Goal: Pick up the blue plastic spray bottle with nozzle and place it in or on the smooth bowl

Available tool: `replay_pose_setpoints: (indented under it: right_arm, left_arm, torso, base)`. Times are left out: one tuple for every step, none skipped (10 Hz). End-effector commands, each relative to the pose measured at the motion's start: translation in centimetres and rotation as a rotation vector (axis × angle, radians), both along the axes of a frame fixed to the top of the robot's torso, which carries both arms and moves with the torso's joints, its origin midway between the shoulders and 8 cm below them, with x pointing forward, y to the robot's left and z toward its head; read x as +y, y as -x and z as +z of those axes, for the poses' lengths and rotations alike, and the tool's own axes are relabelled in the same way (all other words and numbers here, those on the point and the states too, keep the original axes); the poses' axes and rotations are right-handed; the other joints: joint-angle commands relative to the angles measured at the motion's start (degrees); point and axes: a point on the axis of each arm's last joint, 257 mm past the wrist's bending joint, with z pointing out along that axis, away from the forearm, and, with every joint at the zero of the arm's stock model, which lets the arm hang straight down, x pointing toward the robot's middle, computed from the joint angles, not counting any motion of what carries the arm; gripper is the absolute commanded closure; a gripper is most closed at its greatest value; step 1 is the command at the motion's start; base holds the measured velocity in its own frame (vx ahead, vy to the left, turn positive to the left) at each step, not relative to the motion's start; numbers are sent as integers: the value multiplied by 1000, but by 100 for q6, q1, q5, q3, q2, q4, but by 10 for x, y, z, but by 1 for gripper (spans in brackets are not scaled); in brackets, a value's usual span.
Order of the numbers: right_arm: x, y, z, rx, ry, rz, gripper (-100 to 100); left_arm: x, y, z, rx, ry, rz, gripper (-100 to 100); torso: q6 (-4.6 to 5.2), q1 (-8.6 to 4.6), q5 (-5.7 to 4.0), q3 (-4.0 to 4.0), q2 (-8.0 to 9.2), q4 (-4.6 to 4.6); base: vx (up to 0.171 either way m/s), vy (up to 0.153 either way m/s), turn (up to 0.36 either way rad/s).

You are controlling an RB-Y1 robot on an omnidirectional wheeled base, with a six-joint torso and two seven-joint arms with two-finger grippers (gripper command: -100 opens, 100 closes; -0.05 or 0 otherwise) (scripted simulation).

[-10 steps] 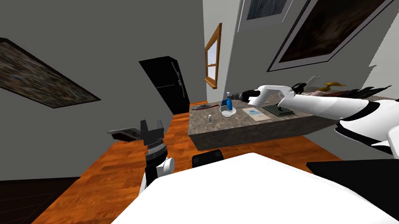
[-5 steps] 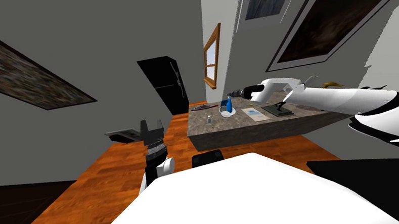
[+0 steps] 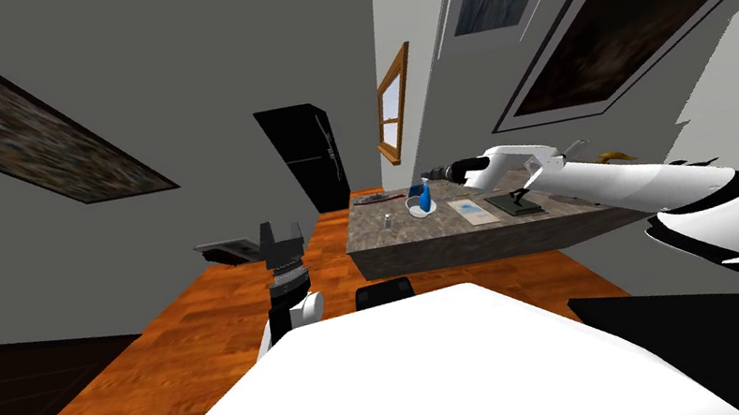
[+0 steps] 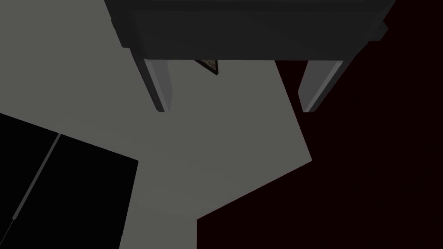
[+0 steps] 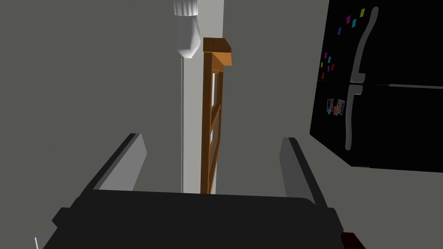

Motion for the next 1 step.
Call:
replay_pose_setpoints:
  right_arm:
    - [0,0,0,0,0,0,0]
  left_arm:
    - [0,0,0,0,0,0,0]
  torso:
    - [0,0,0,0,0,0]
  base:
    - [0,0,0]
